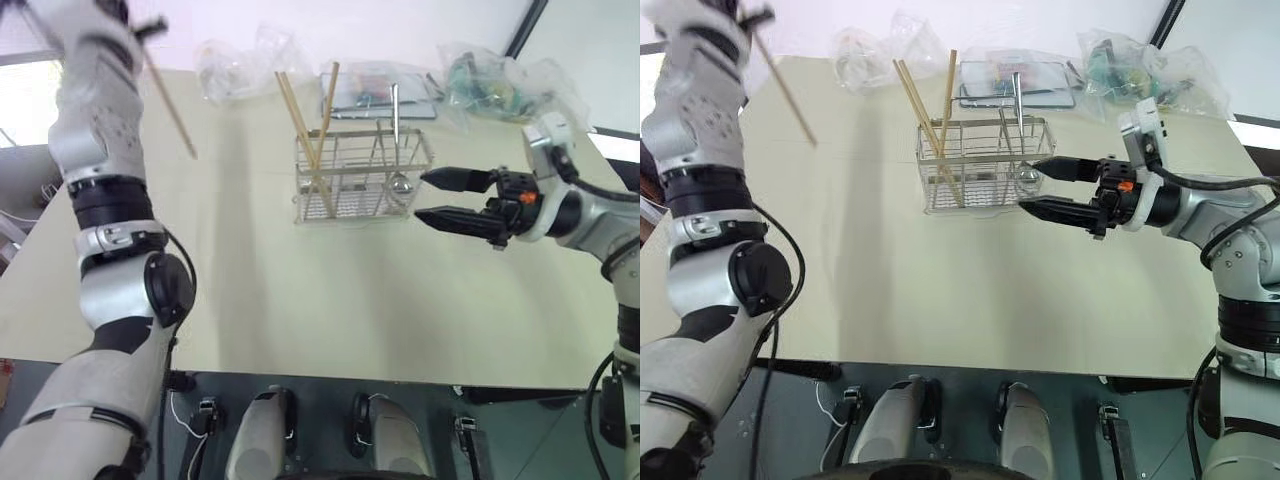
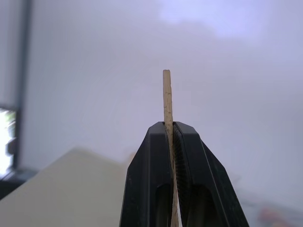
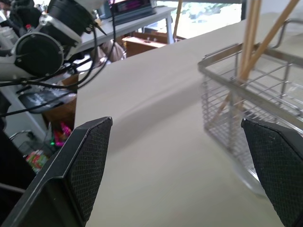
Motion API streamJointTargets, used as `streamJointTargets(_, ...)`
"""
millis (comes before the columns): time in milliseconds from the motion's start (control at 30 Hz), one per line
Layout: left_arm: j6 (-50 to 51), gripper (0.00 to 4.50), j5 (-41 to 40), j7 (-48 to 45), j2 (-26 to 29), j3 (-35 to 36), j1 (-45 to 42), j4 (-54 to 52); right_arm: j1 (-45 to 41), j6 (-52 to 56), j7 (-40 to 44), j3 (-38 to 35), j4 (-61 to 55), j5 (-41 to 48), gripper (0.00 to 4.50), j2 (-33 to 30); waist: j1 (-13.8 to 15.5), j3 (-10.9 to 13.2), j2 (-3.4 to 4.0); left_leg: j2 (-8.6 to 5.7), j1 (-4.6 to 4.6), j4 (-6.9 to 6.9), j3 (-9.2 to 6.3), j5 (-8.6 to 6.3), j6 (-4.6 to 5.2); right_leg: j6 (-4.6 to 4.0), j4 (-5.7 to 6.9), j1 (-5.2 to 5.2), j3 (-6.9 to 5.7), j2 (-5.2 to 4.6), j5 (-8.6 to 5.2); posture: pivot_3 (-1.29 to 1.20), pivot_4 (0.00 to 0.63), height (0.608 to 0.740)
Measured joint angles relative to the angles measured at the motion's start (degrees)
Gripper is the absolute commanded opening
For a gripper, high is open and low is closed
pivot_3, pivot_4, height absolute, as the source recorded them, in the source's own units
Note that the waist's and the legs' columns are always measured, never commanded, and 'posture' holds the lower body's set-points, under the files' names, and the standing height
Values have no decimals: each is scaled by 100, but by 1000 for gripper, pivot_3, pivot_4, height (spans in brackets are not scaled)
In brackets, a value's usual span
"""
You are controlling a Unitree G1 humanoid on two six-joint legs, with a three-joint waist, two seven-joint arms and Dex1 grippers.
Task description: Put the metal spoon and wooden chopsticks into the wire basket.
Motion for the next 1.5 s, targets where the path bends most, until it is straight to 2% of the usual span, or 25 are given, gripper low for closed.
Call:
streamJointTargets(167, 442, 58, -841, -803, -306, -180, -248, -447, -262, -130, -165, -244, 506, -167, 4500, -94, -79, 0, 0, 4, 2, 1, 0, 1, 4, 3, 14, -2, 2, 9, 0, 0, 150, 704)
streamJointTargets(367, 529, 58, -1054, -1300, -656, -660, -246, -692, -262, -353, -265, -278, 884, -463, 4500, -139, -108, 1, 1, 5, 5, -2, 15, 13, -13, 4, 20, -6, 7, 13, 0, 0, 150, 704)
streamJointTargets(700, -54, 58, -897, -1711, -1176, -1182, 43, -510, -209, -452, -356, -391, 951, -570, 4500, -126, -77, 0, 3, 5, 8, -2, 11, 6, -1, 4, 19, -5, 10, 12, 0, 0, 150, 704)
streamJointTargets(900, -703, 58, -440, -1852, -1398, -1515, 686, 273, -87, -378, -463, -516, 787, -521, 4500, -112, -80, 0, 2, 5, 6, -1, 11, 4, 3, 3, 19, -8, 11, 13, 0, 0, 150, 704)
streamJointTargets(1033, -1255, 58, -171, -1855, -1509, -1614, 721, 604, -63, -293, -474, -535, 707, -442, 4500, -112, -76, 0, 1, 5, 6, -1, 9, -2, 12, 3, 18, -8, 11, 11, 0, 0, 150, 704)
streamJointTargets(1133, -1456, 1034, -71, -1831, -1561, -1605, 722, 772, -64, -281, -503, -548, 707, -432, 4500, -113, -76, 0, 1, 5, 6, -1, 6, -3, 14, 3, 19, -8, 10, 12, 1, 0, 150, 704)
streamJointTargets(1333, -1491, 4171, -64, -1789, -1625, -1600, 876, 497, -86, -269, -533, -540, 711, -400, 4500, -112, -81, 0, 2, 6, 6, -1, 5, -4, 15, 3, 19, -8, 10, 11, 0, 0, 150, 704)
streamJointTargets(1367, -1436, 4462, -73, -1775, -1624, -1597, 923, 376, -109, -268, -534, -537, 713, -401, 4500, -112, -82, 0, 2, 6, 5, -1, 5, -4, 15, 3, 19, -8, 10, 12, 1, 0, 150, 704)
streamJointTargets(1500, -632, 4462, -320, -1712, -1447, -1577, 1055, -509, -161, -290, -508, -453, 728, -423, 4500, -112, -86, 0, 2, 7, 5, -1, 4, -4, 15, 3, 20, -9, 11, 12, 0, 0, 150, 704)
